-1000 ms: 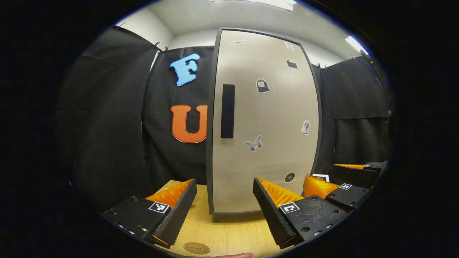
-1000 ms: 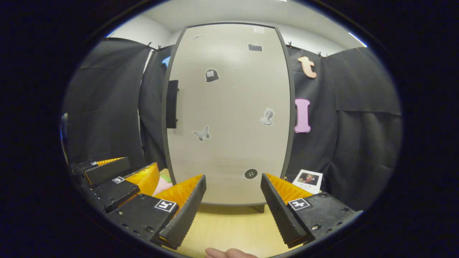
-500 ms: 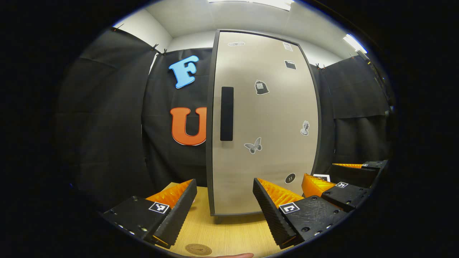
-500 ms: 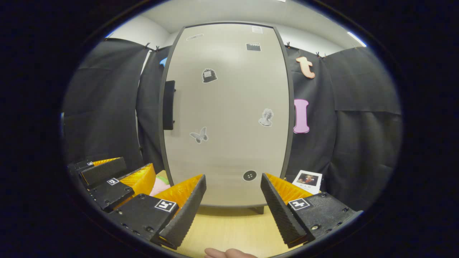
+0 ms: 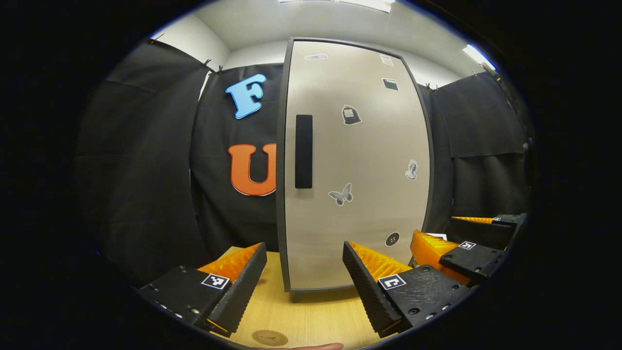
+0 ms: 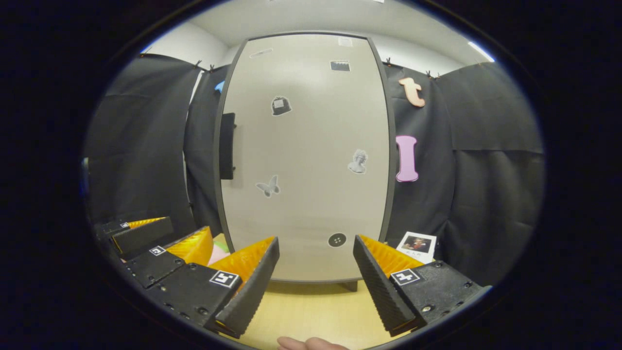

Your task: Open the cabinet door with the right hand, grasp the bottle in the cabinet with the left hand and place it on the coaster, then close the cabinet door with the right hand.

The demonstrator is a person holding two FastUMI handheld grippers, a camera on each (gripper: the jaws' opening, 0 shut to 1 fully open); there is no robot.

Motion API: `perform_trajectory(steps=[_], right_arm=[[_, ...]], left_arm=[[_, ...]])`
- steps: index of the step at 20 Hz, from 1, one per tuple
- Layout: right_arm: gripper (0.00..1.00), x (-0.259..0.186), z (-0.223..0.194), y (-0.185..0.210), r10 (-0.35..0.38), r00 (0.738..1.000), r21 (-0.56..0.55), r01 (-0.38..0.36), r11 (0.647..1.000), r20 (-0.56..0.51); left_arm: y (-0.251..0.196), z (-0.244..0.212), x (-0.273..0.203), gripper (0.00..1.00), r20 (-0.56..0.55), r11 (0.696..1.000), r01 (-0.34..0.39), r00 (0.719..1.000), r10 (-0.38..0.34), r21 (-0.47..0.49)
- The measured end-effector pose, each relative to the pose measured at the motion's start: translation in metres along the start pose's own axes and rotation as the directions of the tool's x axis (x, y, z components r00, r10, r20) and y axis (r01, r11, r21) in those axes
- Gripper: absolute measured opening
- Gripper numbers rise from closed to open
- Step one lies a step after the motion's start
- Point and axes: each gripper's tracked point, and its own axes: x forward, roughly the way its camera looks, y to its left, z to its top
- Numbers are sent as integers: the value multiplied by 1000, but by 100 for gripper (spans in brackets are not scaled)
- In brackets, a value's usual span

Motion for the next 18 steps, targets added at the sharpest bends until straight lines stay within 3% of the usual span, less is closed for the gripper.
perform_trajectory(steps=[8,9,10,11,12,18], right_arm=[[98,18,4,-1,0,1000,2,0,1000,-12],[98,24,7,3,12,1000,-9,-12,1000,-8],[98,30,11,8,27,1000,-21,-27,999,0],[94,37,16,14,40,999,-35,-40,999,9],[98,44,21,21,58,998,-50,-57,997,18],[98,84,57,96,203,976,-141,-191,972,81]], left_arm=[[-13,7,-11,95,28,998,52,998,-53,34],[-8,10,-15,79,41,998,48,998,-50,50],[-6,10,-18,89,44,997,48,998,-51,52],[0,9,-22,88,46,998,41,998,-43,47],[5,9,-27,88,49,998,35,998,-37,44],[46,3,-52,96,33,994,-50,998,47,98]])
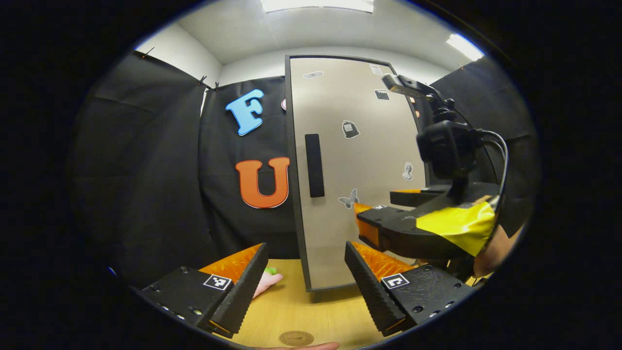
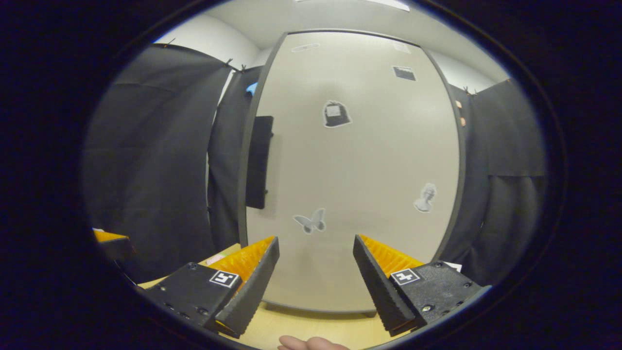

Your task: Open the cabinet door with the right hand, grasp the bottle in the cabinet with the left hand and place it on the coaster, then close the cabinet door with the right hand.

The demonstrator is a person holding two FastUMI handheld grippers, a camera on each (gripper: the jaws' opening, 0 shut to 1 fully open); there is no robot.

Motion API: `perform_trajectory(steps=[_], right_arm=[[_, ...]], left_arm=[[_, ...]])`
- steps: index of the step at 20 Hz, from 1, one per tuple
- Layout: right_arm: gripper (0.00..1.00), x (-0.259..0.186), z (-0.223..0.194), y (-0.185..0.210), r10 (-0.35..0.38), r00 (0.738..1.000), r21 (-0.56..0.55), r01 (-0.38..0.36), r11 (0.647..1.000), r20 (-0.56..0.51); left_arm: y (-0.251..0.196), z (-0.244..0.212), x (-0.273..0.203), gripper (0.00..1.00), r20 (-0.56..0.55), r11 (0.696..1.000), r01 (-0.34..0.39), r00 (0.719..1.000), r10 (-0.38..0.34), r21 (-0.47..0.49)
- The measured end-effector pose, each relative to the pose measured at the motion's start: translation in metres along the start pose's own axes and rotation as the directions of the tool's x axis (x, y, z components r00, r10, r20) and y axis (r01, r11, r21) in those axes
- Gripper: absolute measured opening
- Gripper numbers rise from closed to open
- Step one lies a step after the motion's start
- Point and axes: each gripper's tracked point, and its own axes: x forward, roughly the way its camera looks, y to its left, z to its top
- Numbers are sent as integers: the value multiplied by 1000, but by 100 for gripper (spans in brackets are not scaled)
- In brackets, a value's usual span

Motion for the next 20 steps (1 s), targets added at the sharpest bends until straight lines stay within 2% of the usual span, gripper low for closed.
perform_trajectory(steps=[1,2,3,4,7,9,13,15,16,18,20], right_arm=[[99,10,10,13,26,999,-12,-26,1000,18],[94,20,20,23,46,998,-25,-45,999,38],[94,29,29,32,59,997,-38,-57,998,56],[99,38,37,40,68,995,-45,-65,997,76],[98,65,54,55,81,991,-54,-75,996,104],[99,72,64,72,149,980,-64,-142,988,132],[87,70,77,68,132,972,-149,-104,983,193],[80,76,74,59,107,980,-173,-78,982,166],[51,79,72,56,111,981,-162,-85,983,159],[40,78,70,57,129,983,-128,-113,985,128],[37,75,69,57,135,985,-118,-122,986,108]], left_arm=[[9,-2,-5,96,-6,1000,-26,1000,26,7],[20,-6,-11,96,-13,999,-52,999,53,12],[30,-9,-14,96,-25,997,-79,997,79,10],[39,-14,-18,96,-38,994,-107,994,107,3],[66,-29,-31,96,-81,982,-187,979,185,-29],[82,-34,-39,96,-98,972,-230,969,226,-37],[88,-44,-44,96,-122,965,-258,960,251,-43],[86,-45,-44,96,-126,966,-254,961,246,-45],[85,-46,-43,96,-127,967,-249,962,242,-46],[80,-46,-40,96,-128,971,-235,965,227,-48],[73,-46,-37,96,-127,974,-220,969,212,-48]])
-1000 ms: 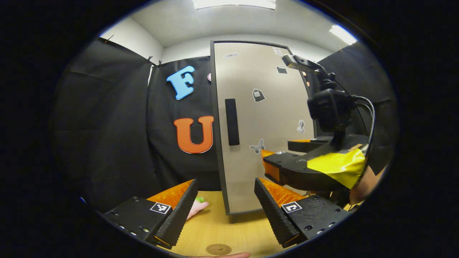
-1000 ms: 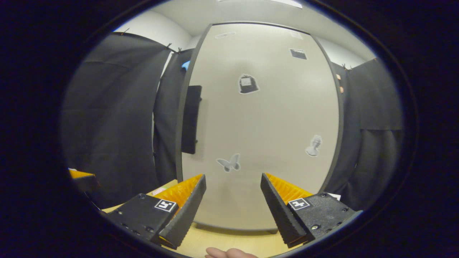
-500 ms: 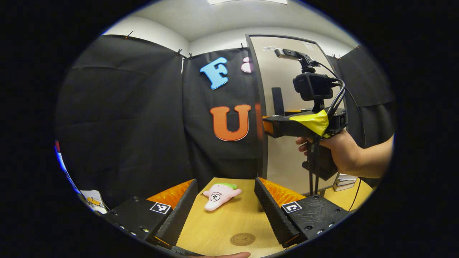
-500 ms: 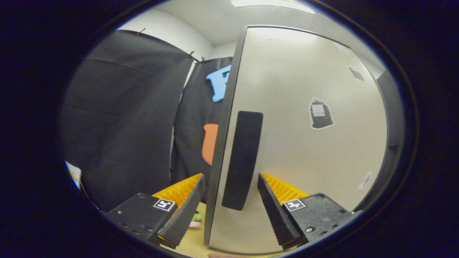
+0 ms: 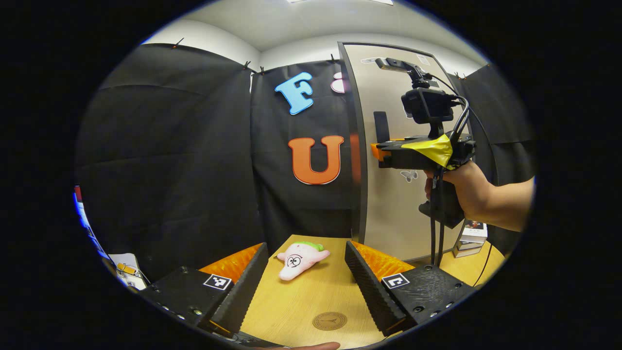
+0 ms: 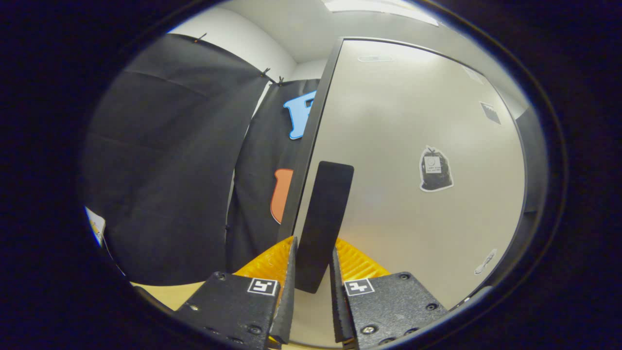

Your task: Open the cabinet door with the right hand, grasp the bottle in the cabinet with the left hand and place it on the coaster, then close the cabinet door with the right hand.

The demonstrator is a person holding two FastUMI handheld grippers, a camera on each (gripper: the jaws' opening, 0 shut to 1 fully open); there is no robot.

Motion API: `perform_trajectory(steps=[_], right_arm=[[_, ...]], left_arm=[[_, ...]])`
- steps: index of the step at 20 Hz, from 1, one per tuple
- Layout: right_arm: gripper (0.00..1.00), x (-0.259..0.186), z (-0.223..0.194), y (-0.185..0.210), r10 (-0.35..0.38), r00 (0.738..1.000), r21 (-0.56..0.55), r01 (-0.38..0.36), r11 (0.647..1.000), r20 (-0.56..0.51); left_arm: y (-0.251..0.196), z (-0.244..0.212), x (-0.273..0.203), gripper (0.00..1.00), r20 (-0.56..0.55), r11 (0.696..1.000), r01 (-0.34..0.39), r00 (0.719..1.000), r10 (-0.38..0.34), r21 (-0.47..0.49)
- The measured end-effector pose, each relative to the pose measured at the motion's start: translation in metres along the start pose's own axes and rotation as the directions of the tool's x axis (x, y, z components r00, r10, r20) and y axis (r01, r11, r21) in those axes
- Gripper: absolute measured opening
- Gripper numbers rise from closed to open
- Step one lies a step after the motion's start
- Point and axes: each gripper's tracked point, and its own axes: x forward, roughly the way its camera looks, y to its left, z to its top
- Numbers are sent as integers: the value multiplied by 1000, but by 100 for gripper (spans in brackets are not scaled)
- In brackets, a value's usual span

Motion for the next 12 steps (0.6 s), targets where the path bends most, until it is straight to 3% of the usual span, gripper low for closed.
perform_trajectory(steps=[4,5,12], right_arm=[[33,-5,-2,2,27,999,-13,-28,1000,-25],[32,-8,-3,3,37,999,-6,-38,999,-35],[31,-33,-9,10,106,992,-18,-107,994,-65]], left_arm=[[-3,2,5,100,5,1000,5,1000,-5,5],[-3,2,6,96,6,1000,5,1000,-5,4],[-13,0,1,96,9,1000,23,1000,-23,9]])
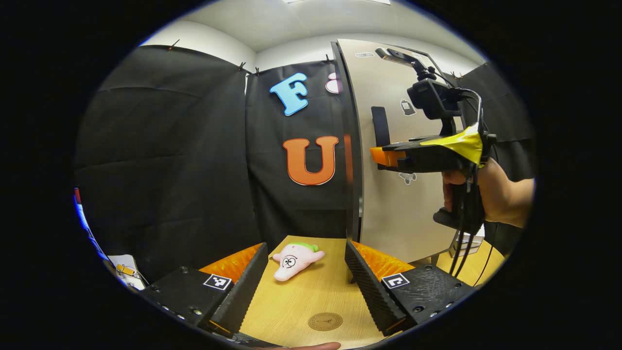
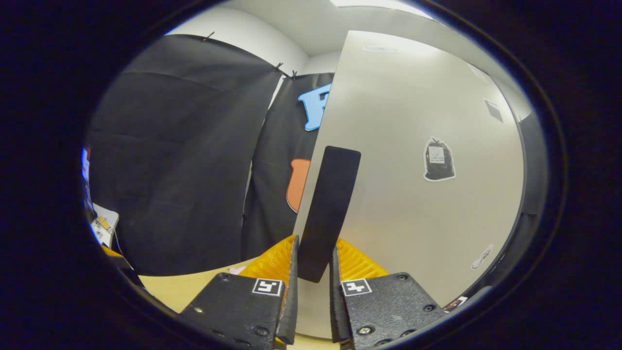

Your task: Open the cabinet door with the right hand, grasp the bottle in the cabinet with the left hand and place it on the coaster, then close the cabinet door with the right hand.

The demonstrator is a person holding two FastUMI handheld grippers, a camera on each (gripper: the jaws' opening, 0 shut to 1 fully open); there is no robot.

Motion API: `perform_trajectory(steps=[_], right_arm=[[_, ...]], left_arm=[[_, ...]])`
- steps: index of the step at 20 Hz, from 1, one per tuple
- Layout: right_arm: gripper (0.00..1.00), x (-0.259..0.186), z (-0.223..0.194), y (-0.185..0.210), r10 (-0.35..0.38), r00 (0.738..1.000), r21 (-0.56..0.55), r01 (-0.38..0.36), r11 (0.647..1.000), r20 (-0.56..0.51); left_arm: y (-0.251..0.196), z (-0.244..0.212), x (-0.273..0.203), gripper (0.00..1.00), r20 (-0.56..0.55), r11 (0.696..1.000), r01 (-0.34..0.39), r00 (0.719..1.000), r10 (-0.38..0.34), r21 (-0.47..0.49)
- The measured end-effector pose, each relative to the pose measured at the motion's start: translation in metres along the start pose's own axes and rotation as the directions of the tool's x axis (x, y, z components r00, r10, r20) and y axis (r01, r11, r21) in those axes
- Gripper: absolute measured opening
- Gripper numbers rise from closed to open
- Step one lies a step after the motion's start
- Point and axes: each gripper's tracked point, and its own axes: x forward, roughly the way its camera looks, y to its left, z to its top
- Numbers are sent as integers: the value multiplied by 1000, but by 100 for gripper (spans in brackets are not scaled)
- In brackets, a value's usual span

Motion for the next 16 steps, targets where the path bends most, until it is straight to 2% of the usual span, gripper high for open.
perform_trajectory(steps=[5,11,16], right_arm=[[27,-23,3,10,64,997,60,-62,996,-37],[21,-35,5,12,91,994,111,-83,990,-62],[20,-39,6,11,103,992,126,-93,988,-76]], left_arm=[[-19,-7,4,96,-10,998,68,998,-68,6],[-15,-21,6,96,-39,994,105,994,-106,-17],[-18,-38,4,96,-85,990,141,986,-142,-15]])
